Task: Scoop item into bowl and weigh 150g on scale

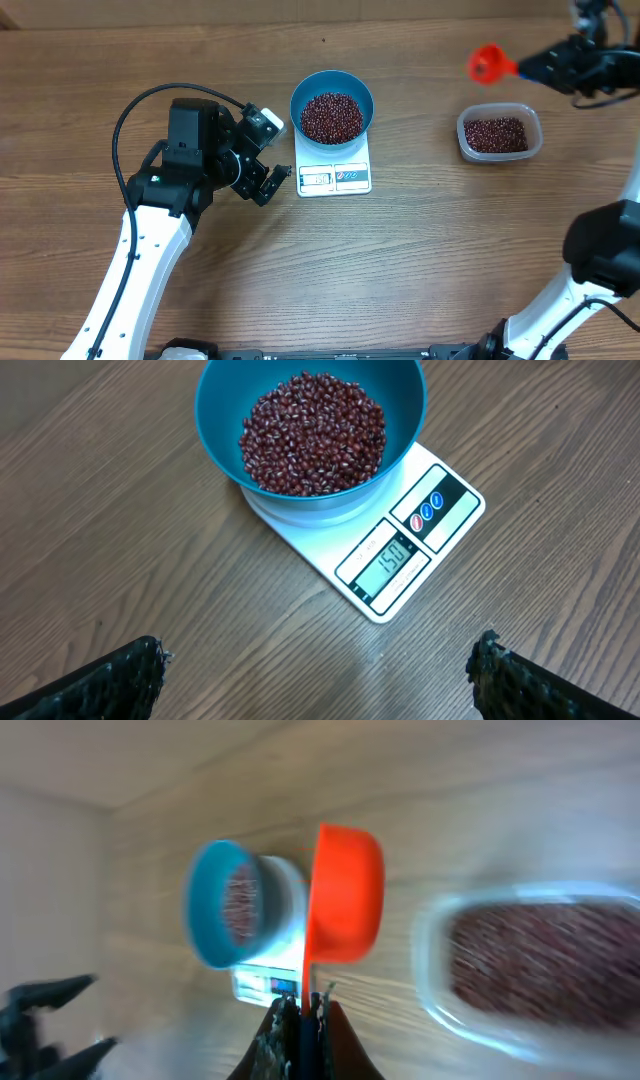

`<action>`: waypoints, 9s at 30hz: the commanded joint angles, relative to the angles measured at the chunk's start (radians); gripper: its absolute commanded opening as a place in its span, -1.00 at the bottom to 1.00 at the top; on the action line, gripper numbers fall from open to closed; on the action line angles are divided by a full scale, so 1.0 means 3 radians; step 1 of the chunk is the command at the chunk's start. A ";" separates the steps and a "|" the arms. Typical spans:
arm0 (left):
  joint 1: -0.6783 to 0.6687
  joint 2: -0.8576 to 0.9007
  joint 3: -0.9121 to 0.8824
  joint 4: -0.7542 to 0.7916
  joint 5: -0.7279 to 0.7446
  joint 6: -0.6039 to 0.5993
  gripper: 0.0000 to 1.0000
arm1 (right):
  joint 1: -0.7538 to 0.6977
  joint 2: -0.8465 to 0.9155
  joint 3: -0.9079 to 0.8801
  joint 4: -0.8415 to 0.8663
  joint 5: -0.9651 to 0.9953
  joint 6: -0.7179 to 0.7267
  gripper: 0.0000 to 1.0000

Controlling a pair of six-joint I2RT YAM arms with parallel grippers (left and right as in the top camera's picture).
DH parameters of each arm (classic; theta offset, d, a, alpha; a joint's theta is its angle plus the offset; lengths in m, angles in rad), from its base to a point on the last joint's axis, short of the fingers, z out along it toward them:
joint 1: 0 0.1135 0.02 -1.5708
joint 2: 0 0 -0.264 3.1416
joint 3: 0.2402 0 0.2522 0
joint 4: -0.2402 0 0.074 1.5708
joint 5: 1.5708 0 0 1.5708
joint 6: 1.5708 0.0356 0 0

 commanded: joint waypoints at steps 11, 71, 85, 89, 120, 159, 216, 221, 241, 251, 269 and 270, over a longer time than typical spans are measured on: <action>0.0013 0.0015 0.0074 0.0001 0.0057 0.0039 0.99 | 0.0158 -0.0057 -0.0163 -0.0060 0.1651 0.0201 -0.93; 0.0013 0.0015 0.0074 0.0001 0.0057 0.0039 0.99 | 0.0403 -0.0051 -0.1105 0.0609 0.1338 0.2280 -0.92; 0.0013 0.0015 0.0074 0.0000 0.0057 0.0039 0.99 | 0.0393 -0.0048 -0.1127 0.0731 0.1340 0.2174 -0.67; 0.0013 0.0015 0.0074 0.0000 0.0057 0.0039 0.99 | 0.0393 -0.0046 -0.1127 0.0655 0.1368 0.2174 -0.47; 0.0013 0.0015 0.0074 0.0000 0.0057 0.0038 0.99 | 0.0295 -0.0045 -0.1127 -0.0039 0.2130 0.1807 1.00; 0.0013 0.0015 0.0074 0.0001 0.0057 0.0039 0.99 | 0.0067 -0.1687 -0.0273 -0.0502 0.2004 0.2174 1.00; 0.0013 0.0015 0.0074 0.0000 0.0057 0.0039 0.99 | 0.0875 -0.5674 -0.4837 0.3215 0.2172 0.0807 1.00; 0.0013 0.0015 0.0074 0.0001 0.0057 0.0039 0.99 | 0.1001 -0.6105 -0.5580 0.3864 0.2241 0.0540 1.00; 0.0013 0.0015 0.0074 0.0000 0.0057 0.0038 0.99 | 0.1054 -0.6643 -0.7073 0.5323 0.2251 0.0510 1.00; 0.0013 0.0015 0.0074 0.0000 0.0057 0.0039 0.99 | 0.1158 -0.6766 -0.7317 0.5296 0.2252 0.0510 1.00; 0.0013 0.0015 0.0074 0.0000 0.0057 0.0039 0.99 | 0.1162 -0.6764 -0.7318 0.4863 0.2216 0.0521 1.00; 0.0013 0.0015 0.0074 0.0000 0.0057 0.0038 0.99 | 0.1162 -0.6764 -0.7318 0.4863 0.2216 0.0521 1.00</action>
